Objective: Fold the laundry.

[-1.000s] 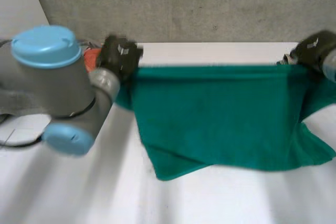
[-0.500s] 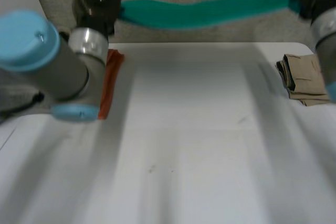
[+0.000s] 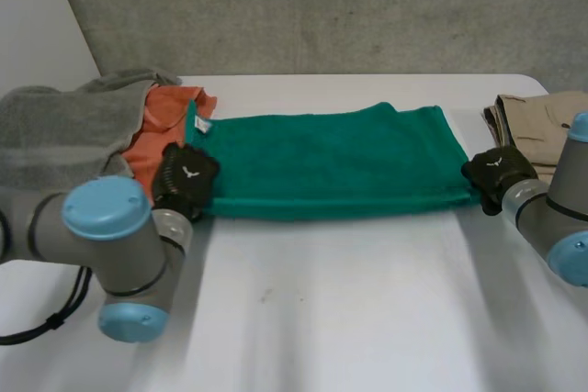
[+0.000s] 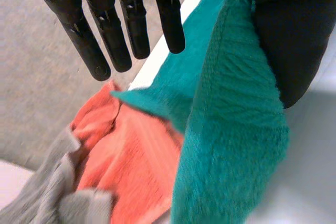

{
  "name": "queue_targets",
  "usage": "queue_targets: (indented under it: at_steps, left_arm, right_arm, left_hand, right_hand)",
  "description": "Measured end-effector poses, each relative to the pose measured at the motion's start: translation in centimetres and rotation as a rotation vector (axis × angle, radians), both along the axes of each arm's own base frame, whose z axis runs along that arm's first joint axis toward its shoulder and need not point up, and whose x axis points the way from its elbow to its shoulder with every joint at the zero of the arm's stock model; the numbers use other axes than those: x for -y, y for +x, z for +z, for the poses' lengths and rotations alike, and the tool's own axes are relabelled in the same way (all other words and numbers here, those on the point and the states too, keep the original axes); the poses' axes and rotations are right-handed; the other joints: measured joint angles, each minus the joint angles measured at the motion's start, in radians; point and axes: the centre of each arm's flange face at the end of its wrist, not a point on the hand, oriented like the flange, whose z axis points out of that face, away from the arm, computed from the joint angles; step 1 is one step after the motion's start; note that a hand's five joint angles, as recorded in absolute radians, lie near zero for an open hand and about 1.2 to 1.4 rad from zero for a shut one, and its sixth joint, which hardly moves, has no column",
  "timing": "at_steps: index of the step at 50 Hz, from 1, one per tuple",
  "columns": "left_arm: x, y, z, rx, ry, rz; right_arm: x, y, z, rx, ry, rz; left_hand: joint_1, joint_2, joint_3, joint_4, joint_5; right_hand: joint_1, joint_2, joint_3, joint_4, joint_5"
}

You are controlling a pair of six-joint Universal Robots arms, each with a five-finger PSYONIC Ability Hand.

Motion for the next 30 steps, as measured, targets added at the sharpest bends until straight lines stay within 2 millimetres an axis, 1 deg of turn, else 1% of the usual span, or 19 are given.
queue_targets:
  at_steps: [3, 4, 5, 6, 7, 8, 9, 11, 12, 15, 18, 23, 24, 25, 26, 30]
  left_arm:
    - [0.2, 0.9, 0.4, -0.001, -0.001, 0.024]
    - [0.3, 1.4, 0.6, -0.002, -0.002, 0.036]
    - [0.4, 1.6, 0.6, -0.002, -0.002, 0.040]
    - [0.4, 1.9, 0.7, -0.002, -0.002, 0.049]
    - [0.4, 2.0, 0.8, -0.002, -0.001, 0.051]
    - [0.3, 2.4, 0.9, -0.002, -0.001, 0.058]
    - [0.3, 2.6, 1.0, -0.002, 0.000, 0.062]
    - [0.0, 2.8, 1.2, -0.001, 0.002, 0.065]
    - [-0.2, 2.9, 1.3, 0.000, 0.004, 0.065]
    - [-0.9, 3.1, 1.7, 0.001, 0.003, 0.064]
    - [-2.3, 3.6, 2.8, 0.002, -0.002, 0.059]
    - [-5.7, 4.7, 4.6, 0.039, 0.019, 0.048]
    - [-6.8, 5.0, 4.9, 0.060, 0.033, 0.042]
    - [-7.4, 5.2, 5.1, 0.074, 0.042, 0.038]
    - [-8.6, 5.5, 5.4, 0.103, 0.064, 0.027]
    - [-12.2, 6.4, 5.5, 0.201, 0.155, -0.019]
  right_arm:
    - [-0.2, -0.2, 0.3, 0.004, 0.000, 0.002]
    - [-0.2, -0.3, 0.4, 0.004, 0.001, 0.003]
    - [-0.4, -0.3, 0.6, 0.006, 0.001, 0.005]
    - [-0.5, -0.3, 0.7, 0.007, 0.002, 0.006]
    - [-0.5, -0.3, 0.7, 0.007, 0.002, 0.007]
    - [-0.7, -0.3, 0.8, 0.007, 0.003, 0.008]
    - [-0.8, -0.3, 0.9, 0.007, 0.005, 0.009]
    - [-0.9, -0.4, 0.9, 0.006, 0.008, 0.010]
    - [-1.0, -0.4, 0.9, 0.005, 0.009, 0.010]
    - [-1.4, -0.5, 1.1, -0.003, 0.020, 0.012]
    - [-2.3, -0.8, 1.9, -0.024, 0.040, 0.016]
    - [-4.7, -2.1, 4.0, -0.120, 0.110, 0.030]
    - [-5.3, -2.5, 4.4, -0.147, 0.130, 0.034]
    - [-5.9, -2.9, 4.8, -0.175, 0.151, 0.038]
    - [-6.9, -3.5, 5.3, -0.216, 0.185, 0.044]
    - [-9.7, -5.2, 6.2, -0.337, 0.281, 0.074]
  left_hand:
    - [0.015, 0.018, 0.015, 0.019, 0.022]
    - [0.116, 0.111, 0.105, 0.113, 0.115]
    - [0.116, 0.111, 0.105, 0.113, 0.115]
    - [0.185, 0.162, 0.156, 0.172, 0.170]
    - [0.308, 0.274, 0.268, 0.283, 0.276]
    - [0.478, 0.447, 0.429, 0.446, 0.434]
    - [0.478, 0.447, 0.429, 0.446, 0.434]
    - [0.598, 0.592, 0.575, 0.594, 0.583]
    - [0.622, 0.643, 0.635, 0.655, 0.634]
    - [0.622, 0.674, 0.663, 0.684, 0.643]
    - [0.622, 0.678, 0.668, 0.689, 0.643]
    - [0.622, 0.679, 0.668, 0.689, 0.643]
    - [0.622, 0.679, 0.668, 0.689, 0.643]
    - [0.622, 0.679, 0.668, 0.689, 0.643]
    - [0.622, 0.679, 0.668, 0.689, 0.643]
    - [0.622, 0.679, 0.669, 0.689, 0.643]
  right_hand:
    - [0.000, 0.000, 0.000, 0.000, 0.000]
    - [0.000, 0.000, 0.000, 0.000, 0.000]
    - [0.000, 0.000, 0.000, 0.000, 0.000]
    - [0.000, 0.000, 0.000, 0.000, 0.000]
    - [0.000, 0.000, 0.000, 0.000, 0.000]
    - [0.000, 0.000, 0.000, 0.000, 0.000]
    - [0.000, 0.000, 0.000, 0.000, 0.000]
    - [0.000, 0.000, 0.000, 0.000, 0.000]
    - [0.000, 0.000, 0.000, 0.000, 0.000]
    - [0.000, 0.000, 0.000, 0.000, 0.000]
    - [0.000, 0.000, 0.000, 0.000, 0.000]
    - [0.000, 0.000, 0.000, 0.000, 0.000]
    - [0.000, 0.000, 0.000, 0.000, 0.000]
    - [0.000, 0.000, 0.000, 0.000, 0.000]
    - [0.000, 0.000, 0.000, 0.000, 0.000]
    - [0.000, 0.000, 0.000, 0.000, 0.000]
